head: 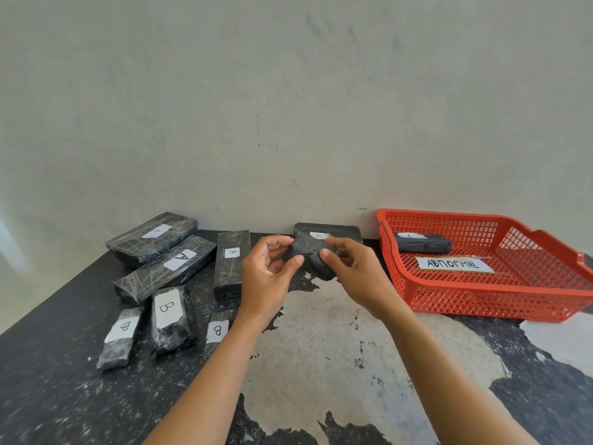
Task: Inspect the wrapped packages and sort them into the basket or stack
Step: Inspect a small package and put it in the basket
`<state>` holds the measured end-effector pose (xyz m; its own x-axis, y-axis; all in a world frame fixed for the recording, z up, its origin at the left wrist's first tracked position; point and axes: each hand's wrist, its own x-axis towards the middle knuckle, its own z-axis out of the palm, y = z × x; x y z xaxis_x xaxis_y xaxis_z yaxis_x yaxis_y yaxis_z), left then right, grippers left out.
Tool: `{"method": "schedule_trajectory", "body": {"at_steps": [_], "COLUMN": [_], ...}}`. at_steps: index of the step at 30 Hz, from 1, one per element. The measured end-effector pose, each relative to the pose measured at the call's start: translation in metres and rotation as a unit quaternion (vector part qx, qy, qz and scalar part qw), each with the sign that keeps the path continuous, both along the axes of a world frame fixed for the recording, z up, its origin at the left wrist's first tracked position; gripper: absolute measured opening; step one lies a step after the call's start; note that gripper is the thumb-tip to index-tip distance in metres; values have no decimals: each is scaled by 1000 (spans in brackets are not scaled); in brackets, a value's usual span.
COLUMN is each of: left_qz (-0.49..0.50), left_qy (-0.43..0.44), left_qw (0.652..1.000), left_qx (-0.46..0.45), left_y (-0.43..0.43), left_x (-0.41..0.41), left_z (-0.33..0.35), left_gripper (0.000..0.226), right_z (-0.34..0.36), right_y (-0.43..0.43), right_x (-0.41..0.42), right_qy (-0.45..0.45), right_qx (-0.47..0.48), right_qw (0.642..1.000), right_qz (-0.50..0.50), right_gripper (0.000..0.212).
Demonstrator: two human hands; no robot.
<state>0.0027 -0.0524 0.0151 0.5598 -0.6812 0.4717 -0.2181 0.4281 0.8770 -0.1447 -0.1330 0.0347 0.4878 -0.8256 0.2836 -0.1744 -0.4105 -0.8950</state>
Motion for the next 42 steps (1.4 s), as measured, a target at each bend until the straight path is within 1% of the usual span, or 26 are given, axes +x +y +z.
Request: {"method": "schedule_trajectory", "body": {"at_steps": [3,6,8,10,12,14,17,19,22,26,29,31,33,36,37,39,41,42], "left_qz": [16,49,50,46,43,42,36,20,8,27,23,18,17,28,19,-41,-97,-102], "left_qy": [-9,-24,-26,-31,-33,-29,-28,-23,-9,-22,-24,-28,-14,8,9,6,3,0], "left_qw": [999,996,996,996,997,997,998,998,999,998,998,999,999,999,999,997,991,990], "left_qx": [35,65,71,69,61,53,47,46,49,57,45,35,28,24,35,67,87,93], "left_y": [-2,-3,-4,-3,-3,-2,-2,-2,-2,-4,-3,-1,0,0,-1,0,1,1], "left_x": [-1,-1,0,0,-1,-2,-3,-6,-9,-7,-7,-8,-7,2,5,7,8,8], "left_z": [-3,-6,-7,-8,-7,-6,-6,-6,-6,-9,-8,-6,-5,-3,-3,-2,-2,-3], "left_gripper": [33,34,34,32,31,31,32,28,19,17,18,18,18,28,32,37,37,35], "right_z": [-3,-6,-7,-6,-4,0,4,3,-1,-2,-2,-4,-5,-4,-3,-1,-1,-2], "right_y": [-2,-1,0,0,-1,-1,2,2,0,-1,1,0,-3,-7,-8,-9,-10,-11], "right_x": [-1,1,2,3,1,-1,-3,-3,-4,-4,-3,-4,-7,-13,-14,-16,-18,-18], "right_qy": [13,41,52,62,79,81,39,33,42,50,60,63,67,70,72,78,82,83], "right_qx": [-36,-81,-102,-90,-71,-57,-23,-22,-33,-53,-91,-118,-128,-128,-134,-140,-138,-134], "right_qw": [999,995,992,993,994,995,999,998,998,997,993,991,989,989,988,986,986,986], "right_qz": [-29,-44,-46,-41,-35,-28,-25,-38,-33,-36,-33,-25,-12,12,20,39,51,52], "right_gripper": [36,37,43,52,54,51,32,20,12,14,16,14,12,10,9,9,8,9]}}
